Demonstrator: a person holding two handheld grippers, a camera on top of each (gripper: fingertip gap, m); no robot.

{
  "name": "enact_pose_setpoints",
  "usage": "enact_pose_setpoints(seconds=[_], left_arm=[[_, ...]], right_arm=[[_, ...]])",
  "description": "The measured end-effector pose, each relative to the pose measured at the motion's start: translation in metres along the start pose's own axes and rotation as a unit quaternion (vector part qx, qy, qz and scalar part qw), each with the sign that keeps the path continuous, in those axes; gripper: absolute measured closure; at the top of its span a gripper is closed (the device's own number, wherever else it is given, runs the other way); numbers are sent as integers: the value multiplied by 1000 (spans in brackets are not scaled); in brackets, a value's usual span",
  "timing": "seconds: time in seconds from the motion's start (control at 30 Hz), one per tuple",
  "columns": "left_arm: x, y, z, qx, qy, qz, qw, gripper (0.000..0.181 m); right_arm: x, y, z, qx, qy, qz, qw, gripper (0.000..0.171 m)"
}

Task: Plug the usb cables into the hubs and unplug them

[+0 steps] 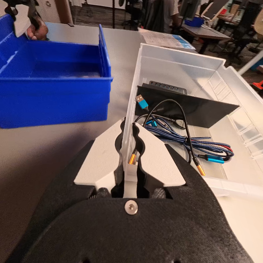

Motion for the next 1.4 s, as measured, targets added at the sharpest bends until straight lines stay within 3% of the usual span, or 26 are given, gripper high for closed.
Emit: enact_pose_setpoints(seconds=[0.23,0.4,0.57,0.63,0.73,0.87,0.93,1.07,1.13,1.17,1.33,1.4], left_arm=[[6,15,-27,-7,-18,-26,999,172],[13,34,-2,70,10,-27,997,161],[-13,74,42,191,116,6,975,146],[-51,87,48,159,196,72,965,135],[-117,98,50,63,320,179,928,122],[-196,109,33,-31,349,246,903,108],[-235,107,16,-84,340,275,895,105],[-286,98,-25,-183,295,317,883,108],[-293,92,-41,-230,258,306,887,121],[-292,94,-46,-226,224,305,898,134],[-300,75,-17,-235,288,293,881,169],[-303,65,0,-227,315,280,878,172]], right_arm=[[11,33,-47,34,12,-3,999,163],[22,31,-12,37,-50,-54,997,139],[15,34,39,73,-104,-129,983,140],[6,35,52,44,-111,-173,978,138],[-28,39,56,-15,-68,-240,968,119],[-83,42,48,-59,-2,-309,949,93],[-100,42,41,-71,6,-330,941,88],[-116,39,21,-117,12,-327,938,96],[-116,34,18,-139,10,-304,942,118],[-115,33,19,-140,18,-294,945,118],[-95,19,48,-169,-3,-238,956,139],[-80,9,66,-196,-38,-211,957,141]])
Point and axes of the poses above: each gripper's, where its closed fingertips meet, z back along the fingers, y out of its top, x = y × z across the jaws, the point moved 7 cm from there along z, back along the fingers, and after that the axes turned 12 degrees about -x, right-handed, at the moved point
